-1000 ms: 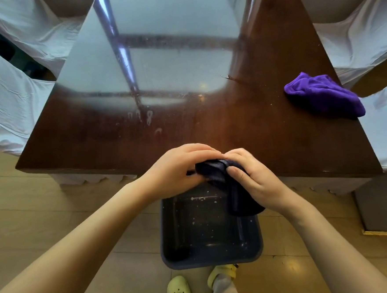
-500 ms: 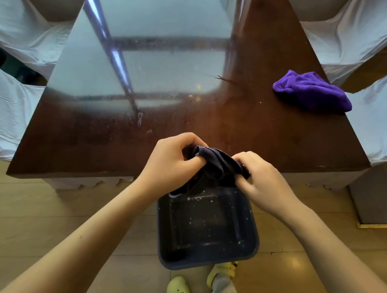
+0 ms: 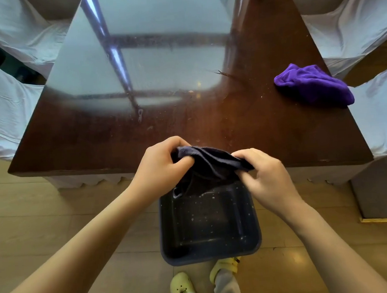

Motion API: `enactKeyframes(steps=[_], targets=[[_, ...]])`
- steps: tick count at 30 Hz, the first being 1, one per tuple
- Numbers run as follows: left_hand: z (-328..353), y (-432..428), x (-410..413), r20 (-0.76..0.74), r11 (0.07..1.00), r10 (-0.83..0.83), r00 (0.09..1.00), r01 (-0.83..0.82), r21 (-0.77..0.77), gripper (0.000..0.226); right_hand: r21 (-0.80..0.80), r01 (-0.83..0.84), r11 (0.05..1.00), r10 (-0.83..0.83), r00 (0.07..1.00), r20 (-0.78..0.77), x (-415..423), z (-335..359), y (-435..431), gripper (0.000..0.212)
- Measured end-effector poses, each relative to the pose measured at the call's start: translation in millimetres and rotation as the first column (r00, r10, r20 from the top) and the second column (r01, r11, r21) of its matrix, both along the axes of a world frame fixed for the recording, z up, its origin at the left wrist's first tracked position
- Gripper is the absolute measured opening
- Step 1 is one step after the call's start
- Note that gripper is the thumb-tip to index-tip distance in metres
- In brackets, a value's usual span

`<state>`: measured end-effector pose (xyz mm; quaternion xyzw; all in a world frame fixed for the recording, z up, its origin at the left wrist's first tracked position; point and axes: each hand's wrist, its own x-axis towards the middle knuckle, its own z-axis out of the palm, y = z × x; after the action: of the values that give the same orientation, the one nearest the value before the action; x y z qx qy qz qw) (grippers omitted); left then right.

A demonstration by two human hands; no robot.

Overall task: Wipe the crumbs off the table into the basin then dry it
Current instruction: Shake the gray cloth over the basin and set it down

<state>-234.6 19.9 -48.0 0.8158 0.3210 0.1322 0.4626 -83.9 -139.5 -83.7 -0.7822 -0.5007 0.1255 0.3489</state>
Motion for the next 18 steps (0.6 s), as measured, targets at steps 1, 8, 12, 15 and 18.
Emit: enactKeyframes(steps=[1,8,12,15,18], targets=[[-4,0,-6,-0.02,0.998,-0.022,1.0,0.023,0.06,0.009,0.026,-0.009,1.0,0.009,1.0,-0.008,-1,2,-1,0.028],[-38,-16,-22,-0.304,0.943,-0.102,0.947,0.189,0.274,0.017,-0.126,0.025,0.992,-0.032,0.998,-0.05,-12,-15,-4,0.028],[-36,-18,-1,-0.311,0.938,-0.114,0.944,0.205,0.28,0.016,-0.169,0.071,0.983,-0.094,0.987,-0.132,-1,-13,-7,0.027],[-19,-20,15,-0.271,0.947,-0.153,0.95,0.219,0.233,0.015,-0.128,0.129,0.983,-0.159,0.95,-0.267,13,3,-14,0.029],[-4,-19,24,-0.227,0.958,-0.197,0.954,0.236,0.161,0.015,-0.115,0.144,0.983,-0.176,0.919,-0.353,24,21,-19,0.028]])
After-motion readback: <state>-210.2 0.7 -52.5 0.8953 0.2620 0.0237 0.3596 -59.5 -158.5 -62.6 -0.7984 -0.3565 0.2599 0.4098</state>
